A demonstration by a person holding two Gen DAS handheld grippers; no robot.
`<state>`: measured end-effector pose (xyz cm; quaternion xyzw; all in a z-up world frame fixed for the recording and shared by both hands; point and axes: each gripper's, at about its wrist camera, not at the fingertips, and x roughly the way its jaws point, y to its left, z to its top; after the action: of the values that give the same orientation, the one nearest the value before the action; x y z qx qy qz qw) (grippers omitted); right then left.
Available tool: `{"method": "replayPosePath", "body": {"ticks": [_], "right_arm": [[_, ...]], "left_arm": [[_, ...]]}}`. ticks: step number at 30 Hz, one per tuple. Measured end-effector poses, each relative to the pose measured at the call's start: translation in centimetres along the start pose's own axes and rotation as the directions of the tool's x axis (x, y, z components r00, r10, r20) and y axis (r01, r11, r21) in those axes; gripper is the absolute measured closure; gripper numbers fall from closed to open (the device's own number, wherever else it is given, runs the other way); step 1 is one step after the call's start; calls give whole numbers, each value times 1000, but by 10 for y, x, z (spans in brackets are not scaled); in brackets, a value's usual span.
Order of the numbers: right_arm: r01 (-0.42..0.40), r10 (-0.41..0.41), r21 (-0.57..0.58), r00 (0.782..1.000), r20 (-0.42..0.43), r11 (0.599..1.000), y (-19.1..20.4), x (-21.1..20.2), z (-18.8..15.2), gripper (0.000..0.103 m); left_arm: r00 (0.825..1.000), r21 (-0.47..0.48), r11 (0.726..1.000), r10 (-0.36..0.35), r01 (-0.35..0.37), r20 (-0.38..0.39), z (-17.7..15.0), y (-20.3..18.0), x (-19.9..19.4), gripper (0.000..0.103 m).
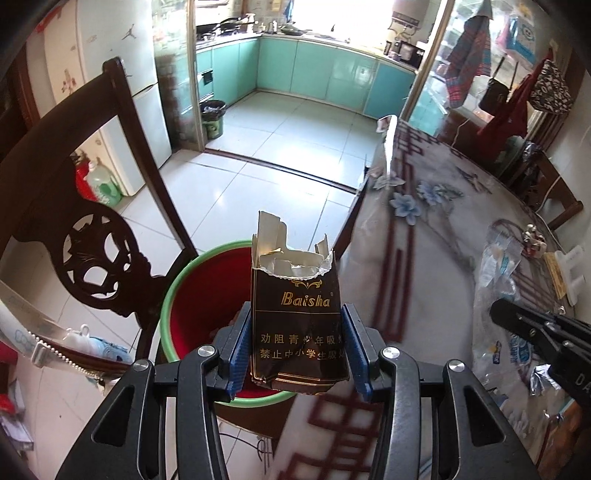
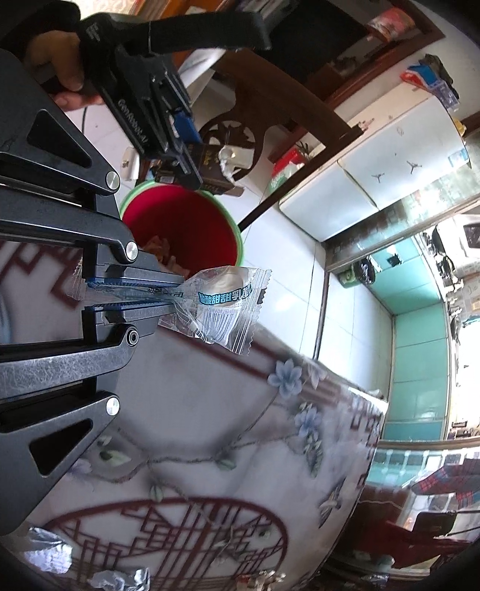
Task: Collect trash
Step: 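Carry the cigarette box and plastic packet over the red bucket with both tools, then open both tools to drop the box and packet into the red bucket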
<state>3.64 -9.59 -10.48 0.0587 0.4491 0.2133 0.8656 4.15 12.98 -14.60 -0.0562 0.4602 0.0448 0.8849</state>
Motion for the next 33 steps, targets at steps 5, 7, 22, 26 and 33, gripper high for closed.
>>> {"method": "replayPosePath", "body": {"ticks": [5, 7, 22, 26, 33], "right_arm": [[-48, 48, -13, 999, -3, 999, 15, 20, 6, 96], [-65, 65, -25, 998, -13, 998, 21, 29, 8, 96], [-120, 109, -123, 989, -98, 985, 53, 81, 19, 97], [-125, 111, -132, 987, -114, 983, 54, 90, 20, 97], [-133, 114, -146, 985, -131, 980, 55, 100, 23, 97]], "left_arm": [[999, -27, 999, 27, -27, -22, 0, 20, 13, 59], [999, -37, 999, 38, -39, -31, -1, 28, 17, 59], [992, -77, 994, 75, -83, -103, 4, 67, 55, 59], [989, -76, 994, 74, -84, -125, 4, 67, 67, 59], [988, -66, 994, 75, -85, -137, 11, 63, 81, 59]]}}
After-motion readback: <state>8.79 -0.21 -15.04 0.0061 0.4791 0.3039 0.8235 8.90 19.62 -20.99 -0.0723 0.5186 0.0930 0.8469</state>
